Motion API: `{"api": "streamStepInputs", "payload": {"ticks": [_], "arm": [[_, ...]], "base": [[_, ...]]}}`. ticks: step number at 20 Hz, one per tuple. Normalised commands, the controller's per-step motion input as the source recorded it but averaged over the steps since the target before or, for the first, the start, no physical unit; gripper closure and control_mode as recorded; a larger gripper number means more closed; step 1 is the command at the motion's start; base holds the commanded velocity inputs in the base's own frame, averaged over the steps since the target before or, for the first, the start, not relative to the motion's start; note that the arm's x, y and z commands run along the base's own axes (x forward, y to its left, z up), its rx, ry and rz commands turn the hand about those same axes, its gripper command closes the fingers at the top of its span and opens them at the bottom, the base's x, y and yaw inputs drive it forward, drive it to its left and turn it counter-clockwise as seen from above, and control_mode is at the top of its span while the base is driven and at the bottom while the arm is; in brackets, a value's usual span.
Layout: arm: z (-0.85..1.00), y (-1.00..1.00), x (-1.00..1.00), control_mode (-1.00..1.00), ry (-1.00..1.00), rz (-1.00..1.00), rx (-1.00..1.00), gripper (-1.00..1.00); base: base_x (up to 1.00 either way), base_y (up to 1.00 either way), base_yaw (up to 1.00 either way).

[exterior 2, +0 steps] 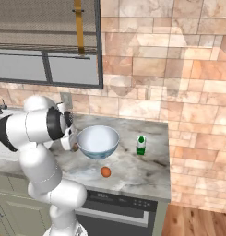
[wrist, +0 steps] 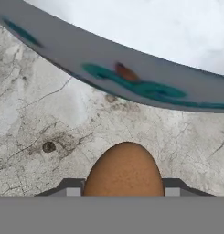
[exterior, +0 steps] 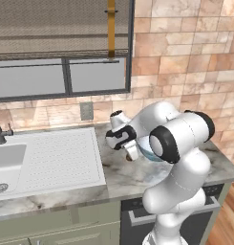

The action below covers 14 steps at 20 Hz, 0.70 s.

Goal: Gather the eggs and milk located in the vicinity of the sink area and place them right next to the bowl.

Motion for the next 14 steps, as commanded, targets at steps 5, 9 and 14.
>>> {"api": "streamStepInputs", "payload": {"ticks": [5, 9, 14], "arm": [[-0.09, -0.19, 0.13, -1.0, 0.0, -0.08, -0.03, 1.0], [-0.16, -0.04, 0.08, -1.0, 0.0, -0.08, -0.07, 1.0], [-0.07, -0.05, 0.01, -1.0, 0.0, -0.09, -0.07, -1.0]], "base": [[0.0, 0.0, 0.0], [0.0, 0.0, 0.0], [0.0, 0.0, 0.0]]}}
